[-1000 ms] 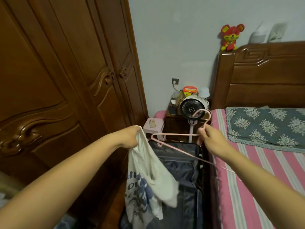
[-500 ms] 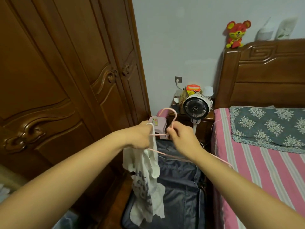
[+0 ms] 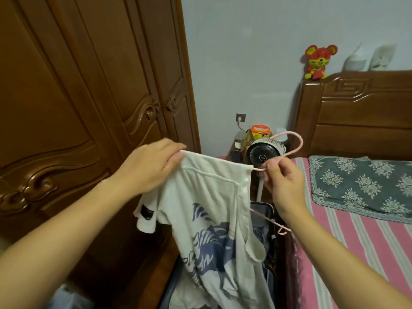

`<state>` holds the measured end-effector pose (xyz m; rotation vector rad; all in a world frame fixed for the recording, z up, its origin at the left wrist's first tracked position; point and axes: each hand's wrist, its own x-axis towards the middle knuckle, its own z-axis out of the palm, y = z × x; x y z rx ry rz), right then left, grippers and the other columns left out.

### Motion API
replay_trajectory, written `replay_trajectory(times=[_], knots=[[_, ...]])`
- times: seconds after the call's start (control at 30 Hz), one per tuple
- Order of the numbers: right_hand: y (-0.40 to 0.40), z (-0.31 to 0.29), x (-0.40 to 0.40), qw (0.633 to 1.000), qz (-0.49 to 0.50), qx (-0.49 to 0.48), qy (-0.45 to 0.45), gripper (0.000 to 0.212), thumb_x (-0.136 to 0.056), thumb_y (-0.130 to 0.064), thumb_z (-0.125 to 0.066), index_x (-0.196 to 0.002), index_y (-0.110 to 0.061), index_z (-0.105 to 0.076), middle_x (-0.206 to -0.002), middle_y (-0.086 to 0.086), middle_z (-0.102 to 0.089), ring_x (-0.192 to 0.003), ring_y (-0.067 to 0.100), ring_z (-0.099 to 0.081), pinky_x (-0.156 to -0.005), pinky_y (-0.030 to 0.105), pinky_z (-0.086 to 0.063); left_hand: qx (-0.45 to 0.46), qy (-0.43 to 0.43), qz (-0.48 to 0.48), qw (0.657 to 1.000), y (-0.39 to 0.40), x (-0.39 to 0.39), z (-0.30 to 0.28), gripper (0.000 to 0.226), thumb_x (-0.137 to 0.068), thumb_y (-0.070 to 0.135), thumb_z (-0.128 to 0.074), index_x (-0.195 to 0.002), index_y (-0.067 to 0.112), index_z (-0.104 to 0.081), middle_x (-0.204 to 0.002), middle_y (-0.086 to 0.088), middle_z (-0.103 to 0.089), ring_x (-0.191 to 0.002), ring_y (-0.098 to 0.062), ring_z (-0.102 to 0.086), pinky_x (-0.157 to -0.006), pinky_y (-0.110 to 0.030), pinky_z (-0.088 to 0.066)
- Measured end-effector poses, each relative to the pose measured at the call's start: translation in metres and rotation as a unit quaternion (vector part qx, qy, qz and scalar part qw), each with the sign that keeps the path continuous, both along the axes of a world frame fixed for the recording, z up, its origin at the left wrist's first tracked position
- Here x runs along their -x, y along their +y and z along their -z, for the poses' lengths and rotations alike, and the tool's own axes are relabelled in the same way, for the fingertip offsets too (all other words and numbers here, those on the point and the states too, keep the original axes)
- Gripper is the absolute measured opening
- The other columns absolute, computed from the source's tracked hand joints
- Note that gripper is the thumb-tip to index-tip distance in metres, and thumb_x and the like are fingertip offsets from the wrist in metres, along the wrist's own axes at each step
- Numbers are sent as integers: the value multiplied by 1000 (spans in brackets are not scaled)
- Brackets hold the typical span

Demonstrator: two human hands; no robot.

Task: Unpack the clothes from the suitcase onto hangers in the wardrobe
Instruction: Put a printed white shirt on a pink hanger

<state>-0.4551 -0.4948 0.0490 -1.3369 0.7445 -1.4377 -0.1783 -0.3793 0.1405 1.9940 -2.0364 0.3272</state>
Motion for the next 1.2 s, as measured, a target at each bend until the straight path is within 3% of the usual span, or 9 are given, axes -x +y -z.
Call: replay_trajectory(times=[0.2,0.4,0.5,0.6,0.7,0.77,0.9,1.07,1.2], knots=[[-5,-6,7,1000,-15,-10,23,35,-104,-14,-47,-73,-20,-63,-56,-1,-46,-51,12,-37,-46,22,-29,-1,25,24,999,-19,-1,-8,49,-103,64,-12,-98,34,-51,-80,6,-63,-75,-16,-63,-67,-44,-52],[-10,0,24,995,-29,27,88,31,-101,-17,-52,-71,-20,-59,-55,-10,-47,-52,8,-38,-49,21,-29,-13,185,18,983,-31,-9,-37,49,-105,41,-46,-64,14,-46,-58,5,-46,-50,-5,-41,-61,-35,-38],[-1,3,13,999,-32,-3,36,33,-102,-10,-51,-72,-19,-61,-54,-7,-46,-50,8,-36,-47,20,-28,-74,196,-36,977,-42,-9,-43,49,-103,43,-50,-66,11,-51,-59,4,-51,-54,-9,-47,-60,-34,-38],[1,0,4,1000,15,13,0,36,-102,-15,-51,-72,-26,-65,-56,-6,-48,-51,12,-37,-48,21,-31,-116,51,-86,988,-47,-10,-51,36,-103,47,-48,-81,22,-64,-81,1,-68,-75,-16,-63,-70,-37,-52],[0,-9,-2,998,34,43,28,25,-94,-36,-54,-73,-25,-64,-61,-3,-51,-58,18,-43,-55,31,-33,-7,99,4,995,-36,16,-72,39,-105,50,-36,-105,30,-69,-102,12,-70,-95,-10,-64,-85,-38,-52],[0,-22,-5,996,41,67,47,27,-91,-37,-54,-71,-21,-60,-60,-4,-51,-60,18,-44,-59,34,-34,-78,8,80,994,-27,47,-68,42,-104,54,-30,-121,32,-62,-115,18,-63,-105,-6,-59,-91,-37,-50],[3,-49,-17,991,20,114,72,28,-91,-28,-55,-63,-29,-56,-57,-9,-50,-56,16,-45,-58,32,-36,-25,-152,115,981,-25,77,-19,32,-106,51,-22,-94,29,-43,-90,5,-62,-78,-23,-61,-67,-42,-48],[7,-73,-31,975,-12,158,153,28,-99,-17,-55,-72,-20,-58,-60,-4,-55,-53,5,-50,-53,20,-40,-11,-90,139,986,-47,83,-20,33,-105,53,-22,-88,30,-38,-85,-2,-62,-78,-32,-61,-60,-39,-38],[0,-82,-17,949,-115,176,234,18,-101,-28,-55,-99,-15,-67,-81,1,-65,-68,17,-62,-62,34,-53,-15,-50,153,987,-41,73,-30,37,-103,58,-26,-80,33,-41,-67,7,-49,-68,-24,-56,-55,-37,-36]])
